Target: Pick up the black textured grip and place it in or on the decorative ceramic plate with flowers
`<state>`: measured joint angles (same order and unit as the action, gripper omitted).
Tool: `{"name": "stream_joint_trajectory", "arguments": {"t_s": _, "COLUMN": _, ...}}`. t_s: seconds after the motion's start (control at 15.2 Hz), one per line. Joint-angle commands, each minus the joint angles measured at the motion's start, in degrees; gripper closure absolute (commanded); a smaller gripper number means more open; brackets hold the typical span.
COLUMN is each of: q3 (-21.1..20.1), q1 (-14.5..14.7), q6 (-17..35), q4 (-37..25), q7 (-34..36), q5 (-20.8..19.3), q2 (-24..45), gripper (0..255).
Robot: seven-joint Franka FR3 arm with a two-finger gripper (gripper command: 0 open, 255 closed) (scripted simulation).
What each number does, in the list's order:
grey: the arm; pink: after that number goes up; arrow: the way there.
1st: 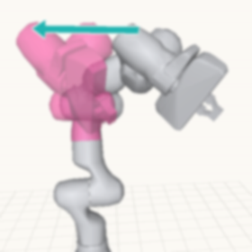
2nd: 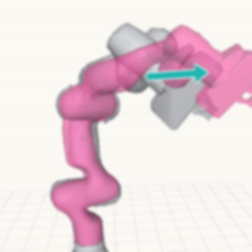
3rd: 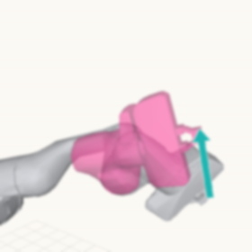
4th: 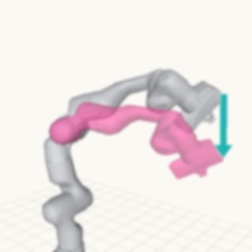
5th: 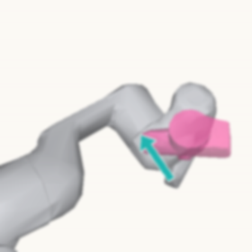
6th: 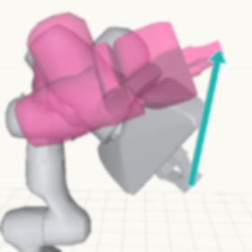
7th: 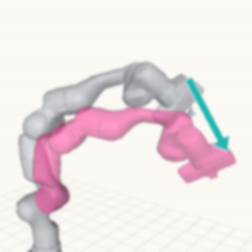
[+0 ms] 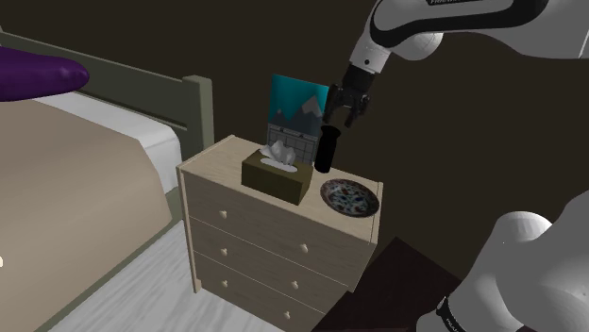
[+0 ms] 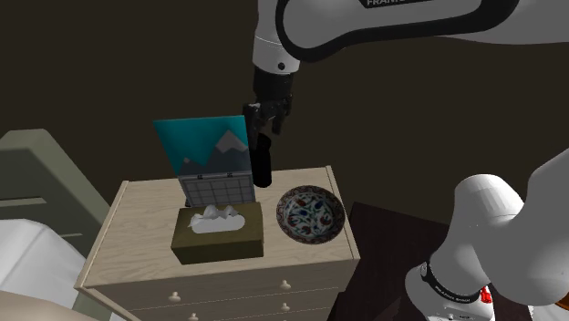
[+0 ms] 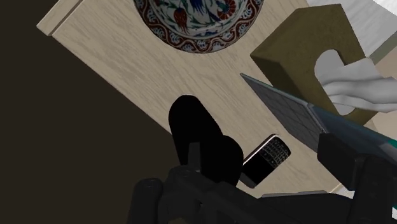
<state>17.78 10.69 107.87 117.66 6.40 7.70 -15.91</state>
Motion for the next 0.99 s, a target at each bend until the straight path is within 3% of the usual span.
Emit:
{"name": "stream_joint_trajectory", "arguments": {"t_s": 0.0, "q3": 1.69, "q1": -0.64, "q6": 2.02, "q4": 0.68, "q7": -1.98, "q5": -0.45, "q2": 6.88, "gripper": 0}}
{"name": "stream_joint_trajectory", "arguments": {"t_s": 0.26, "q3": 2.04, "q1": -0.26, "q6": 2.03, "q4": 0.69, "q7": -1.93, "q5": -0.51, "q2": 6.86, "gripper": 0}}
{"name": "stream_joint_trajectory", "arguments": {"t_s": 0.33, "q3": 2.76, "q1": -0.65, "q6": 1.99, "q4": 0.79, "q7": -3.04, "q5": -0.58, "q2": 6.91, "gripper": 255}}
{"name": "stream_joint_trajectory", "arguments": {"t_s": 0.73, "q3": 1.72, "q1": -0.84, "q6": 2.23, "q4": 4.98, "q7": -1.61, "q5": -1.69, "q2": 2.57, "gripper": 255}}
{"name": "stream_joint_trajectory", "arguments": {"t_s": 0.86, "q3": 2.02, "q1": -0.95, "q6": 1.67, "q4": 4.21, "q7": -1.97, "q5": -1.64, "q2": 2.84, "gripper": 255}}
{"name": "stream_joint_trajectory", "arguments": {"t_s": 0.92, "q3": 0.52, "q1": -0.02, "q6": 1.19, "q4": 3.17, "q7": -1.73, "q5": -1.36, "q2": -0.68, "gripper": 255}}
